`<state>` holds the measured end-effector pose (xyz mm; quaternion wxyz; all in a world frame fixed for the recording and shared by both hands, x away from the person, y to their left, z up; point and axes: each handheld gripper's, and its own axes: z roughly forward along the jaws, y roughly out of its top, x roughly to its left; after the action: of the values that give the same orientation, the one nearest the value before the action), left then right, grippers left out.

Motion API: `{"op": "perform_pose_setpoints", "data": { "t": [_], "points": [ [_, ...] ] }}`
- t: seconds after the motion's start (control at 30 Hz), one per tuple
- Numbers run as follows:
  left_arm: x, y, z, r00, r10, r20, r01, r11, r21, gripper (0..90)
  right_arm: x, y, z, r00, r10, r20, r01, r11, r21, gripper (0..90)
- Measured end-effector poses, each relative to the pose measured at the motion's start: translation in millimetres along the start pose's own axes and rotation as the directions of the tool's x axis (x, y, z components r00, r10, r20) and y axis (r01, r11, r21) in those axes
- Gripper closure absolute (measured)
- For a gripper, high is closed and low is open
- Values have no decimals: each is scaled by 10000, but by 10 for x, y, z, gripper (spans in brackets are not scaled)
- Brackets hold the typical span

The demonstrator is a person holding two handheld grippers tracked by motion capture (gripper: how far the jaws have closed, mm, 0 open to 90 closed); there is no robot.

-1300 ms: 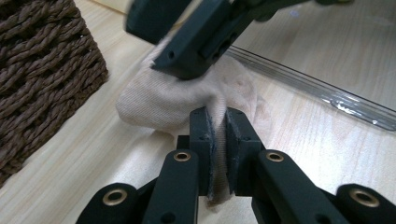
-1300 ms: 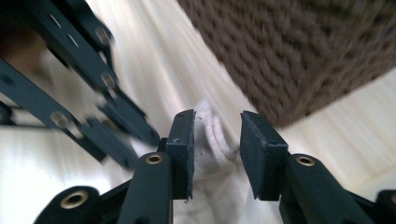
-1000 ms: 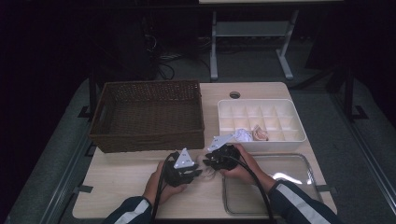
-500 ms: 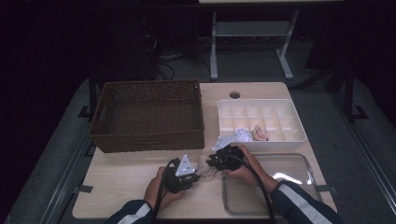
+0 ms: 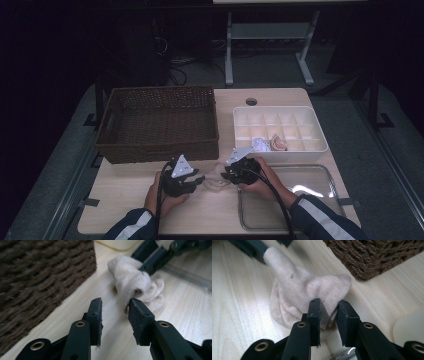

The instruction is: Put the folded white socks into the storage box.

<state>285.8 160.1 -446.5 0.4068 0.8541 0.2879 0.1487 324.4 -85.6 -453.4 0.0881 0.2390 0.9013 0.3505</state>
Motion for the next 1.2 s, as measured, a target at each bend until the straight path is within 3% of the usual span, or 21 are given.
{"op": "perform_pose_setpoints", "data": {
  "t": [0.13, 0.2, 0.33, 0.43, 0.57, 0.77, 0.9, 1.03, 1.07, 1.2],
  "points": [
    [54, 16, -31, 9984, -560, 19, 560, 9975, -430, 633, 17, 2, 5, 10000, -49, 60, 49, 10000, -14, 727],
    [48, 28, -8, 9945, -892, 554, 930, 9933, -689, 605, 19, 2, 10, 9998, -169, 115, 170, 9999, -24, 728],
    [-83, 67, 111, 9914, -484, 1213, 521, 9983, -270, 594, 38, 1, 11, 9997, -177, 154, 177, 9998, 23, 736],
    [-185, 77, 198, 9897, -152, 1426, 139, 9998, 104, 548, 56, 1, 20, 9996, -223, 191, 223, 9997, 43, 751],
    [-242, 104, 215, 9932, 90, 1165, -120, 9996, 248, 499, 106, 0, 23, 9981, -421, 447, 418, 9991, 87, 764],
    [-288, 86, 296, 9965, 81, 826, -137, 9977, 670, 414, 124, -1, 19, 9967, -611, 530, 603, 9980, 168, 766],
    [-269, 47, 352, 9932, -342, 1112, 268, 9973, 682, 404, 122, -8, 19, 9972, -573, 481, 564, 9982, 189, 769],
    [-294, 74, 340, 9953, 61, 965, -137, 9968, 784, 396, 122, -21, 15, 9971, -602, 463, 589, 9978, 300, 768],
    [-287, 71, 333, 9947, -29, 1027, -52, 9969, 790, 394, 124, -28, 30, 9963, -699, 496, 673, 9964, 519, 768],
    [-248, 44, 332, 9896, -436, 1370, 335, 9966, 758, 365, 140, -43, 31, 9943, -858, 637, 838, 9959, 333, 759]
  ]
}}
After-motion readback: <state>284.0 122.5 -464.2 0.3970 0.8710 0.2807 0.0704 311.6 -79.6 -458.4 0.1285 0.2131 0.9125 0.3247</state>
